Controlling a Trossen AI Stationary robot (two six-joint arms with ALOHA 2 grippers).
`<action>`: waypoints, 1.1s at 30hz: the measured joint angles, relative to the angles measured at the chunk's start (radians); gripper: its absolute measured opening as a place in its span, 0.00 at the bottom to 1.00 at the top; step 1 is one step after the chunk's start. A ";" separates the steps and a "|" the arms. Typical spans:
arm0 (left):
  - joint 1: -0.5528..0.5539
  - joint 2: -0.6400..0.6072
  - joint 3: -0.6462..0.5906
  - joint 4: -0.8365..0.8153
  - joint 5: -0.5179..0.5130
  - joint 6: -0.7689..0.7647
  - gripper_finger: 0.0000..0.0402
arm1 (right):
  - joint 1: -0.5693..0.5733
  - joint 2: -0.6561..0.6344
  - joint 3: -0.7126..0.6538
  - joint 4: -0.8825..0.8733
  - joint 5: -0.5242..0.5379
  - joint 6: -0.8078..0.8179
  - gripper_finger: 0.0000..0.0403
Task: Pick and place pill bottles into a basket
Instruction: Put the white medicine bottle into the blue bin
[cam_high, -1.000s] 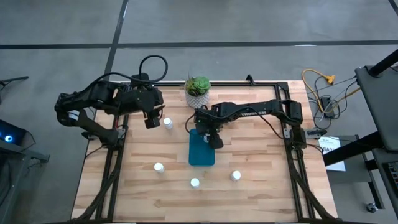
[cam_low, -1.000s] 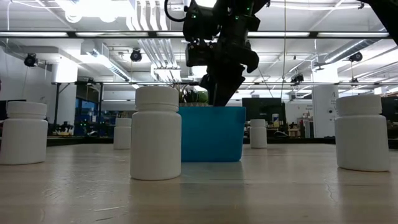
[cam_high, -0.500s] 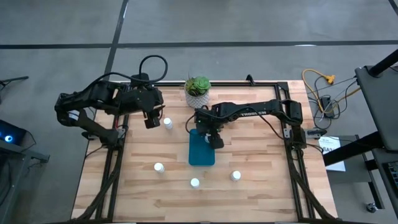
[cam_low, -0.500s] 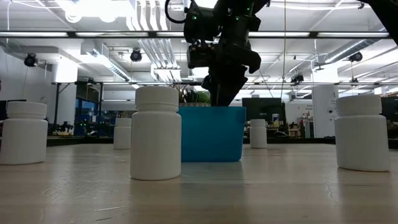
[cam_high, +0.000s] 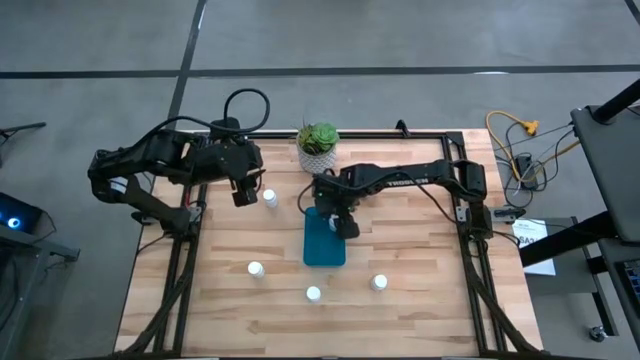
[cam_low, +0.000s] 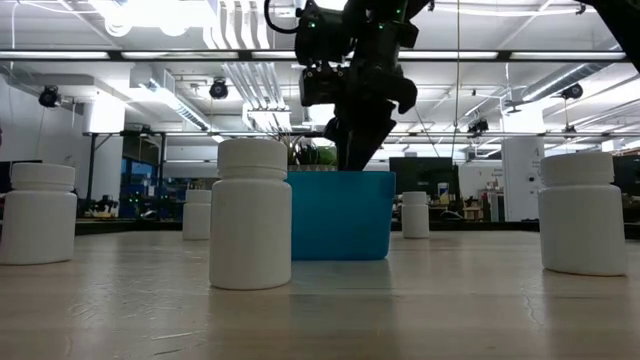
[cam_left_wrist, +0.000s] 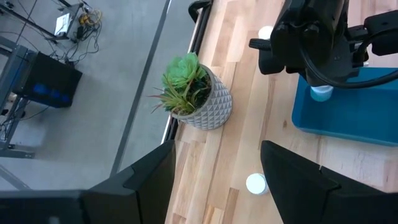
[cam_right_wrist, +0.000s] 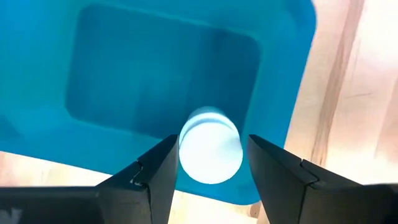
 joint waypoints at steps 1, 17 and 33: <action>0.000 0.000 0.000 0.000 0.000 0.000 0.54 | 0.000 0.000 0.008 -0.005 0.000 -0.001 0.45; 0.000 0.000 0.000 0.000 0.000 0.000 0.54 | -0.001 -0.002 0.231 -0.190 0.000 0.025 0.45; 0.000 -0.015 0.000 -0.001 -0.001 0.010 0.54 | 0.000 -0.002 0.522 -0.436 -0.001 0.091 0.44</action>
